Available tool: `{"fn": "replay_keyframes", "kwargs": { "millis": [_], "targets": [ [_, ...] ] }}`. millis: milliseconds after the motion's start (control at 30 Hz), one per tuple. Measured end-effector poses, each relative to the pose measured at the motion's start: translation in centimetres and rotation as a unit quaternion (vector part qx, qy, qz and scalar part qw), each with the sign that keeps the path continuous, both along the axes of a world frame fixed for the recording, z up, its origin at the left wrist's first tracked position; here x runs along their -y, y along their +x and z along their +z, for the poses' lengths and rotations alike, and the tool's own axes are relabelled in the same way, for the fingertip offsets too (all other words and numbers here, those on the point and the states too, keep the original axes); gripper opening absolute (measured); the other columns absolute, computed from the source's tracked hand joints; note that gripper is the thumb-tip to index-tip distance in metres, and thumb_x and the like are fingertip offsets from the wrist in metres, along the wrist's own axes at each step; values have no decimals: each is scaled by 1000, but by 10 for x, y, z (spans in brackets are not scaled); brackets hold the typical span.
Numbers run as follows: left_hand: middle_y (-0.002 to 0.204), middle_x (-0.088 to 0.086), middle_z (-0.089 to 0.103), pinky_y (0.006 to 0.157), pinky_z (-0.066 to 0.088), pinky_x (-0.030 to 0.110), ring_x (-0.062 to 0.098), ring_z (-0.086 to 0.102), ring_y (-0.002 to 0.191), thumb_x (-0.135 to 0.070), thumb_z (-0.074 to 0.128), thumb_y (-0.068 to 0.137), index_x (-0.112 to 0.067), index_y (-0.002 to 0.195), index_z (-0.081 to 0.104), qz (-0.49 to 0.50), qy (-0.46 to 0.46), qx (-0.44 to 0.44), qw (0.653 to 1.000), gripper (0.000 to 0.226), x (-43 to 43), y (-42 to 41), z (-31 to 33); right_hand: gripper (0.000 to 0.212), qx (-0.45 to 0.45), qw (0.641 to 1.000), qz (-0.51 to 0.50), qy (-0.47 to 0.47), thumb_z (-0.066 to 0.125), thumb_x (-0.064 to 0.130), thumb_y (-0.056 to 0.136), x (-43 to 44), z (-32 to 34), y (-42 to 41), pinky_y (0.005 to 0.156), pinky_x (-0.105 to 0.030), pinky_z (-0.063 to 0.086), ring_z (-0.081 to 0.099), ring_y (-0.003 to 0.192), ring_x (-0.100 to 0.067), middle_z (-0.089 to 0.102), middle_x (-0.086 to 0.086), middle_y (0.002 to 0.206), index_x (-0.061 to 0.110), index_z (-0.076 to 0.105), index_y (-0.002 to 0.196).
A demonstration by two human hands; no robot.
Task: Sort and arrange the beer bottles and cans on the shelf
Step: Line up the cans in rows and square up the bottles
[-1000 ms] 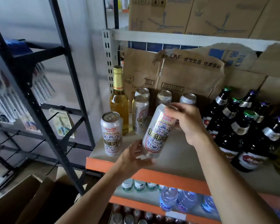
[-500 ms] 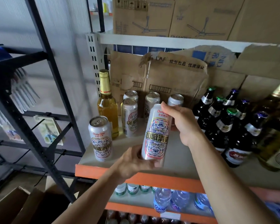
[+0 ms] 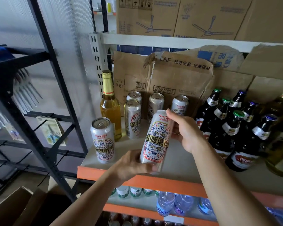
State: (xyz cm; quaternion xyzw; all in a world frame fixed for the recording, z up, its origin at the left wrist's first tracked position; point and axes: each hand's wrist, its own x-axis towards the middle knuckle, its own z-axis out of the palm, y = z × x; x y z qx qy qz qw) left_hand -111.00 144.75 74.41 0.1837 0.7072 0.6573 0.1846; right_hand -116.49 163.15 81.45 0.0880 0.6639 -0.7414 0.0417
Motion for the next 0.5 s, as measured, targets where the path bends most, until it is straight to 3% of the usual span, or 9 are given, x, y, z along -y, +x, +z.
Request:
{"fn": "replay_keyframes", "kwargs": {
  "millis": [100,167,300,400,500],
  "targets": [
    [73,-9,61,66,42,18,4,52,69,-39,79,55,-13,81,69,13,-41,-14,999,38,0,-6,-8,29,-8,997,30,72,67,41,87,-3,-6,-1,72,-36,54,65,73,-21,72,-8,81,13,72,89],
    [77,-6,64,69,43,24,7,53,72,-42,81,53,-11,88,70,19,-68,-20,997,48,0,-11,-16,37,-12,992,58,112,69,46,84,-5,-12,-1,78,-39,57,67,77,-21,75,-12,90,11,73,96],
    [80,1,68,71,44,29,9,55,75,-45,85,50,-16,93,71,24,-93,-15,995,54,-5,-19,-30,38,-29,993,24,115,77,30,80,-11,-16,-5,67,-32,56,68,72,-20,74,-19,92,-4,71,96],
    [91,11,71,74,49,34,8,57,79,-57,85,50,-26,98,69,61,-132,-31,989,59,-12,-29,-41,27,-48,993,-1,111,79,24,76,-17,-14,-9,66,-32,53,68,70,-20,75,-17,88,0,74,89],
    [98,-7,74,88,51,31,1,65,98,-53,80,58,-29,102,68,82,-189,-57,977,52,-17,-37,-45,30,-75,985,-38,150,84,27,65,-26,-15,-17,65,-31,49,66,68,-16,73,-11,78,3,73,81]
  ]
}}
